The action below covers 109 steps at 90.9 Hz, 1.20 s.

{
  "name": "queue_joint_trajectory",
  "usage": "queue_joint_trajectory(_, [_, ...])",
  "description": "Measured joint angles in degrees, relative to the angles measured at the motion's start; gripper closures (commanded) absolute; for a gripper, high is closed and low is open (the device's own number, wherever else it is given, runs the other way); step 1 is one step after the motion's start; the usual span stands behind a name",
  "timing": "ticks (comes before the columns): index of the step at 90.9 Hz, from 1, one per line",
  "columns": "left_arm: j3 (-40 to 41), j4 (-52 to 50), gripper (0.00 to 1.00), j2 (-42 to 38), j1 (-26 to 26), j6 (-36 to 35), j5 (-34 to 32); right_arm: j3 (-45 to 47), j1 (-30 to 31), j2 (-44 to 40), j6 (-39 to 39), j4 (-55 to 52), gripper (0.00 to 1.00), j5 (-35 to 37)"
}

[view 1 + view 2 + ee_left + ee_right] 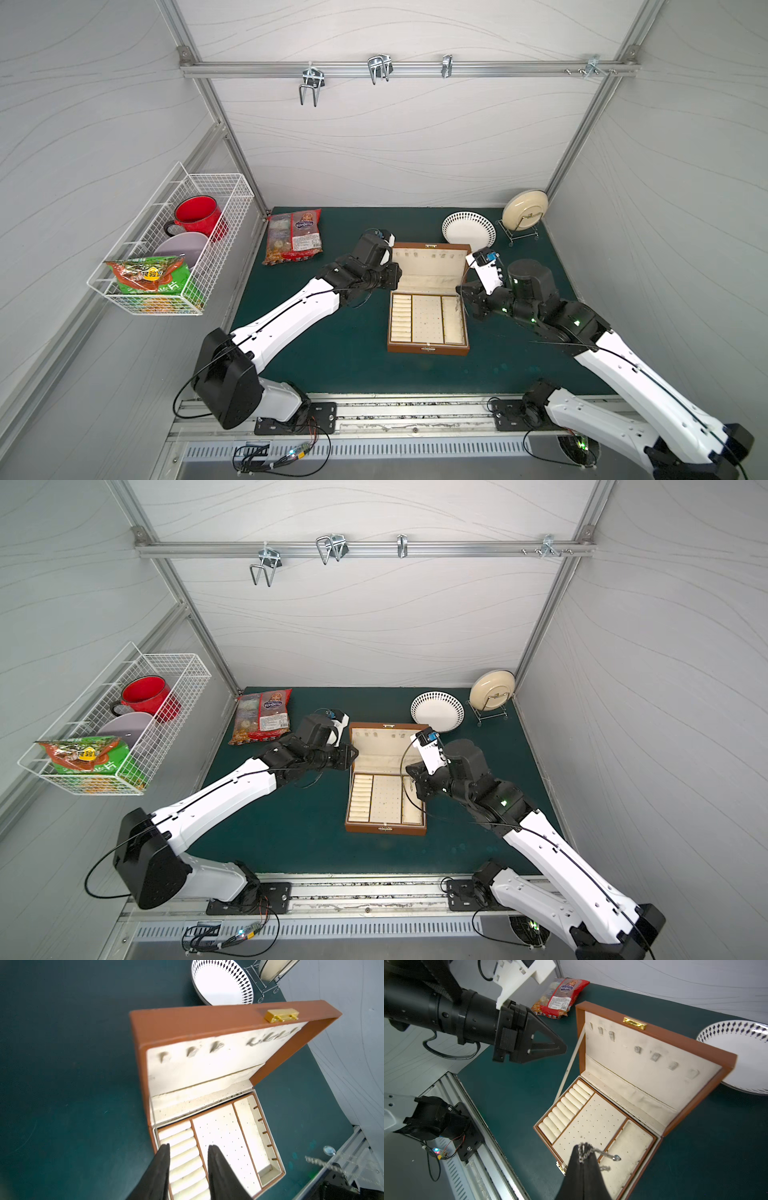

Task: Put jewelry chain into jewelry box
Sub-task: Open the fastener on the jewelry box.

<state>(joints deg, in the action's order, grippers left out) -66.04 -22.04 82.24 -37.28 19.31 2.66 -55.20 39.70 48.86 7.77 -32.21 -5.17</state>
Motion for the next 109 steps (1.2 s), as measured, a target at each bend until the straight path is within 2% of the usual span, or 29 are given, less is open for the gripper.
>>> queue_joint_trajectory(24, [-2.3,5.3,0.6,6.1,-1.0,-7.6,0.6,0.8,-3.7,-1.6,0.2,-0.8,1.0,-1.3])
queue_joint_trajectory(36, [-4.0,7.0,0.59,7.3,-3.3,-12.3,0.6,0.9,-4.7,-1.5,0.2,-0.9,1.0,-2.4])
queue_joint_trajectory(50, [-4.2,10.8,0.47,7.5,-5.7,-19.9,-0.8,0.9,-5.3,-1.5,0.3,-0.9,1.0,-3.7])
queue_joint_trajectory(66, [1.8,20.4,0.38,7.0,-6.0,-30.7,-1.3,1.1,-5.4,-2.0,0.4,-0.8,1.0,-4.7])
queue_joint_trajectory(87, [12.0,30.5,0.38,6.4,-6.0,-43.8,-1.1,1.2,-5.4,-2.6,0.9,-0.8,1.0,-5.4])
queue_joint_trajectory(109, [14.2,37.3,0.36,6.4,-6.0,-49.7,0.0,1.2,-5.4,-2.5,1.6,-0.8,1.0,-6.3])
